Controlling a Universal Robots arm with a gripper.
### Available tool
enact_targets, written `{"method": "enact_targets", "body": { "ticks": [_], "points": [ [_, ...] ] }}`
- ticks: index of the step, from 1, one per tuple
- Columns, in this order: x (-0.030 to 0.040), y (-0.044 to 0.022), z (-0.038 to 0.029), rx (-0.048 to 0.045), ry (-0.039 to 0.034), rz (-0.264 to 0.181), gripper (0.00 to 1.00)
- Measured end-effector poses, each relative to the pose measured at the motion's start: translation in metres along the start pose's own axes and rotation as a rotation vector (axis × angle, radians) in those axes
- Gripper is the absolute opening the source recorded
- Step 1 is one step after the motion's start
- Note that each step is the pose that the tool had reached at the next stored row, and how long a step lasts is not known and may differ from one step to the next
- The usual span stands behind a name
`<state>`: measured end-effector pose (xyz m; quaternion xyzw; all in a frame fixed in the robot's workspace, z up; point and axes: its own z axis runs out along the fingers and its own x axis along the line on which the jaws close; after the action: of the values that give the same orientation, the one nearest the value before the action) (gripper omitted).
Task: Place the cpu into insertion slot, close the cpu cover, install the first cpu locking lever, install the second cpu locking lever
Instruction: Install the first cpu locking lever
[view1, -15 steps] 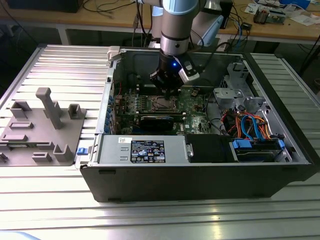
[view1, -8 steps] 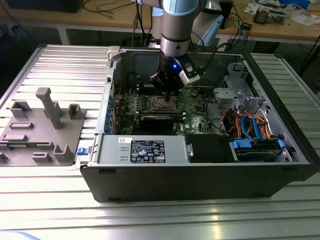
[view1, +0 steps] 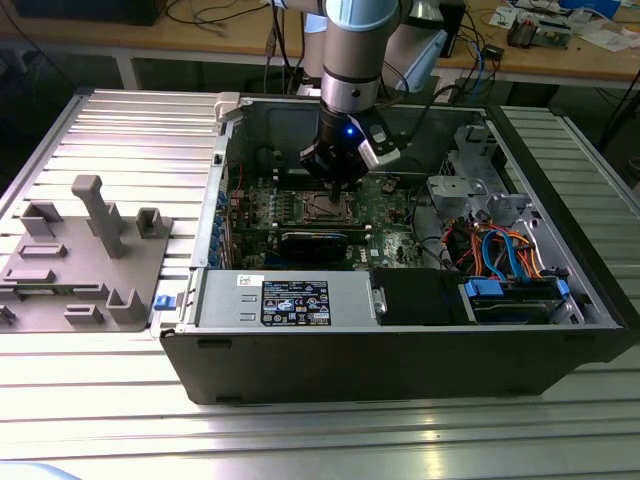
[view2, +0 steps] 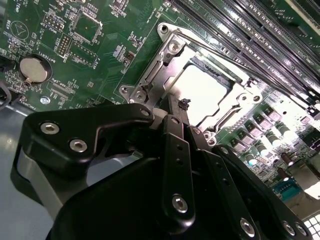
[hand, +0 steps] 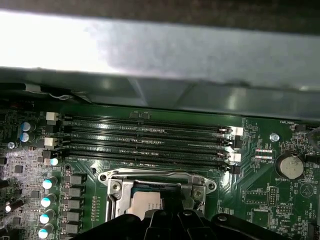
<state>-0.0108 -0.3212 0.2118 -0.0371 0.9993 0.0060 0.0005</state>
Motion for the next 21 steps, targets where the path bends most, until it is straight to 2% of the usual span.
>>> {"method": "enact_targets", "body": {
  "ticks": [7,18,21],
  "points": [
    [0.0000,0.0001,-0.0049,0.0000,0.0000,0.000,0.11],
    [-0.0001,0.0002,-0.0183,0.0024,0.0001,0.000,0.11],
    [0.0000,0.0003,-0.0214,0.0113,0.0007,0.000,0.11]
  ]
}}
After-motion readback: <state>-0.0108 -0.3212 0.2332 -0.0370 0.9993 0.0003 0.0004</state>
